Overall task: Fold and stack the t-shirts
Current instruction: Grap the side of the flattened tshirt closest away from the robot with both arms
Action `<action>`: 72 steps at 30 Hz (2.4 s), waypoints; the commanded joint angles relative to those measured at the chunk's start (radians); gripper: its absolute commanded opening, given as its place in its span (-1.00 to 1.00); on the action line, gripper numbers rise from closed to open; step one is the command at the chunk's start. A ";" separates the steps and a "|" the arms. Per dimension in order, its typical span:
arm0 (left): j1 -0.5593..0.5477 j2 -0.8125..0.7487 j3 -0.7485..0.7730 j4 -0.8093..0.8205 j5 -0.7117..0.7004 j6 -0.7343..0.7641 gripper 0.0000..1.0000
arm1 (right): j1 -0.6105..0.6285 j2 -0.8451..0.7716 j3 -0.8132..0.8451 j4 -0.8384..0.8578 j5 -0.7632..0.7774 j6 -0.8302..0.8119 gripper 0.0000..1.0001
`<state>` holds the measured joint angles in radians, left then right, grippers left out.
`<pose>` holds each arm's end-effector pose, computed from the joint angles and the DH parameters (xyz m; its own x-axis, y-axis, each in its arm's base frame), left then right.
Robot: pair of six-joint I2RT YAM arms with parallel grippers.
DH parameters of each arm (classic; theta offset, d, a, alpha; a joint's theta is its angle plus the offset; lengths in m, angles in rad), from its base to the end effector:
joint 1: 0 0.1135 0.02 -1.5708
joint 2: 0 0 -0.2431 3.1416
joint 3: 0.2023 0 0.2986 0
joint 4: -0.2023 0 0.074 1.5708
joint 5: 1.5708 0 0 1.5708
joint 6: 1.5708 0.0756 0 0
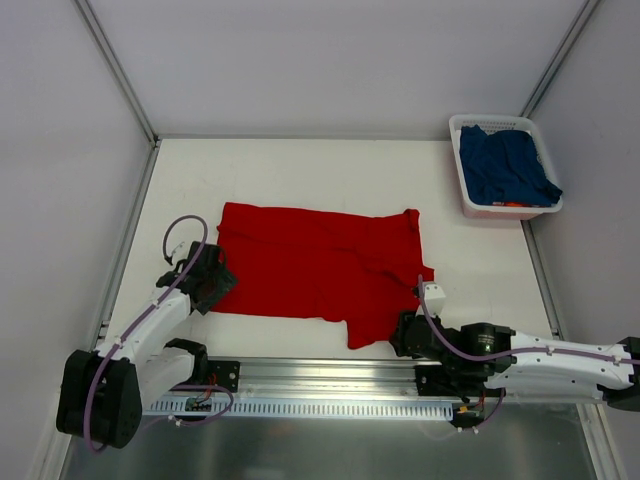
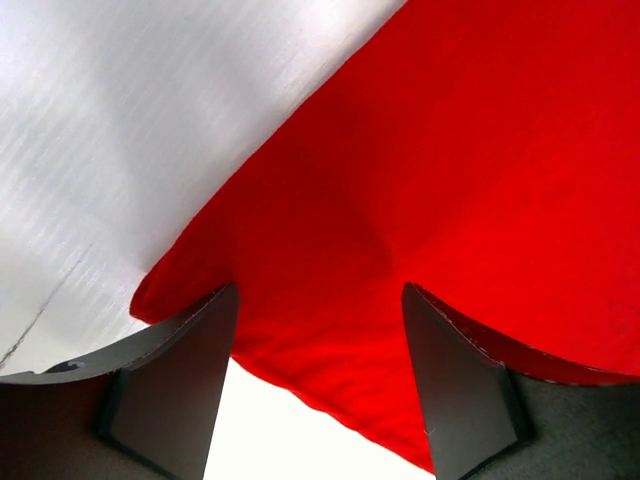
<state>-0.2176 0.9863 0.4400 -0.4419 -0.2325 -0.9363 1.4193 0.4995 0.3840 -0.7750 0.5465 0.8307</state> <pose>0.2461 -0.0366 0.0923 -0.5528 -0.6804 -0.4811 -0.6055 0.7246 -0.3291 0.0677 0.1831 0.1481 -0.6663 -0.1844 -0.7225 -0.4496 0.8723 0.1920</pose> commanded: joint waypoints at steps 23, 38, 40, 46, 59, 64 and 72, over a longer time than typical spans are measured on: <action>-0.035 -0.212 0.083 -0.386 -0.185 -0.091 0.33 | 0.003 -0.053 -0.028 0.031 0.030 -0.008 0.04; -0.059 -0.068 -0.006 -0.276 -0.174 -0.179 0.12 | 0.004 -0.191 -0.030 -0.050 0.035 -0.001 0.02; -0.060 -0.052 -0.017 -0.239 -0.172 -0.179 0.11 | 0.004 -0.194 -0.027 -0.052 0.033 -0.004 0.01; -0.060 -0.011 -0.017 -0.175 -0.168 -0.179 0.11 | 0.004 -0.181 -0.011 -0.044 0.029 -0.015 -0.01; -0.060 0.049 0.017 -0.095 -0.192 -0.154 -0.70 | 0.004 -0.113 0.003 -0.015 0.013 -0.022 -0.11; -0.059 0.017 -0.007 -0.089 -0.192 -0.151 -1.00 | 0.003 -0.087 -0.022 -0.009 -0.010 0.001 0.05; -0.060 -0.021 -0.026 -0.086 -0.182 -0.145 -1.00 | 0.006 -0.084 -0.022 -0.078 -0.005 0.039 0.13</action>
<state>-0.2695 0.9791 0.4248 -0.5346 -0.4236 -1.0843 1.4197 0.4191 0.3538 -0.8036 0.5343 0.8310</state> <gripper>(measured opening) 0.011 0.565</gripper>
